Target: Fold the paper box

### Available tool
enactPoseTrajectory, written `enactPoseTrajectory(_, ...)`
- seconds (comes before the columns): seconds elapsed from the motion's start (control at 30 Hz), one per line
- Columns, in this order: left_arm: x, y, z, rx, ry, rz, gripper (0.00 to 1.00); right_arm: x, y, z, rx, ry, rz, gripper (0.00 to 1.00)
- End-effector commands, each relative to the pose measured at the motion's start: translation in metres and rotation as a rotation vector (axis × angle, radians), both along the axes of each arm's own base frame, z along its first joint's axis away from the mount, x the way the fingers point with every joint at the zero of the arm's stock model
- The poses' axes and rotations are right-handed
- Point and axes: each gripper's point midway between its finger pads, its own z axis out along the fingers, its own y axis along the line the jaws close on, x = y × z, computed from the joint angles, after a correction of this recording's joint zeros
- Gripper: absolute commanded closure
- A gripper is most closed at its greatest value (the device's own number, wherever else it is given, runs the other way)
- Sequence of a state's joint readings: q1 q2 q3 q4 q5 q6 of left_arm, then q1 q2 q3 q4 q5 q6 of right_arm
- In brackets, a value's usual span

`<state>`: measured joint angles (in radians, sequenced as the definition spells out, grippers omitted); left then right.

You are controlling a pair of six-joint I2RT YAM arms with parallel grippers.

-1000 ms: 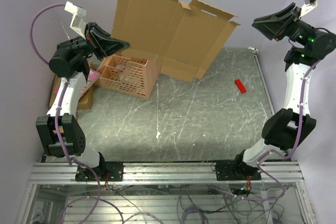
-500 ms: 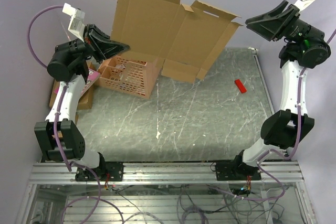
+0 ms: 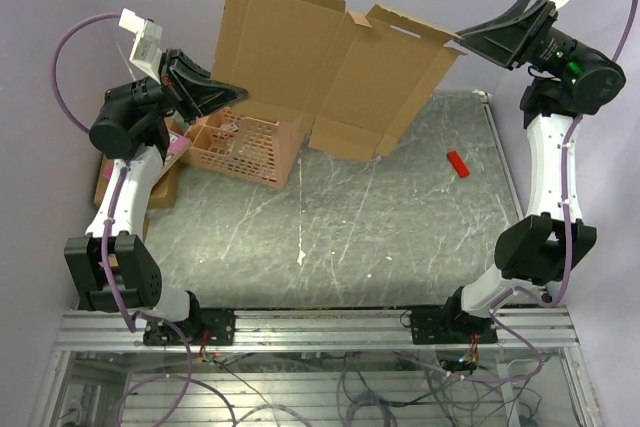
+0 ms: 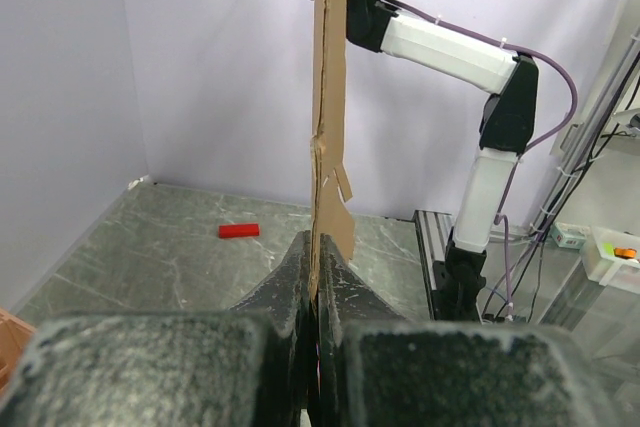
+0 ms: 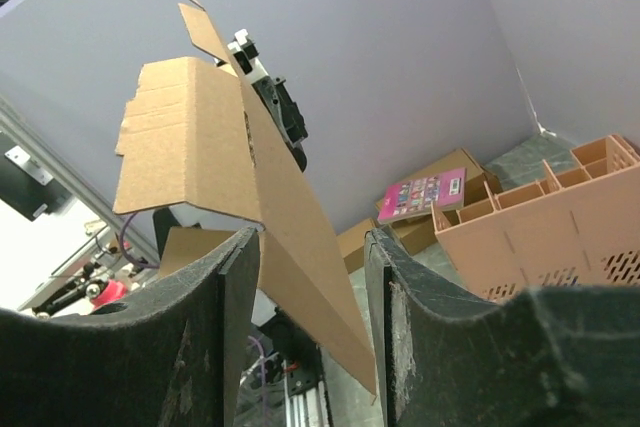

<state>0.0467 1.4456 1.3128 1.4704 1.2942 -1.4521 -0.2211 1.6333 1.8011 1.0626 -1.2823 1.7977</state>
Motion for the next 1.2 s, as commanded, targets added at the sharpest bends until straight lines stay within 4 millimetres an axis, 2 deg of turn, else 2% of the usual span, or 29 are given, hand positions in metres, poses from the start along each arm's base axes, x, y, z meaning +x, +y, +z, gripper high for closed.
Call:
enactPoseTrajectory(0.0, -0.030, -0.003, 0.009, 0.000, -0.262, -0.009, 0.93, -0.019, 0.008, 0.014, 0.011, -0.029, 0.015, 0.54)
enactPoseTrajectory(0.43, -0.024, -0.003, 0.006, 0.001, -0.250, -0.011, 0.93, -0.040, 0.019, 0.011, -0.019, -0.035, 0.040, 0.49)
enactPoseTrajectory(0.67, -0.021, -0.003, 0.007, -0.015, -0.253, -0.007, 0.93, -0.044, 0.022, 0.001, -0.037, -0.016, 0.039, 0.48)
enactPoseTrajectory(0.9, -0.023, -0.003, 0.010, -0.029, -0.260, -0.006, 0.93, -0.038, 0.023, -0.007, -0.059, -0.005, 0.015, 0.48)
enactPoseTrajectory(1.07, -0.024, -0.003, 0.012, -0.030, -0.261, -0.006, 0.93, -0.036, 0.024, -0.009, -0.062, -0.014, 0.008, 0.52)
enactPoseTrajectory(1.17, -0.025, -0.003, 0.013, -0.031, -0.262, -0.007, 0.93, -0.034, 0.025, -0.010, -0.065, -0.026, 0.003, 0.60)
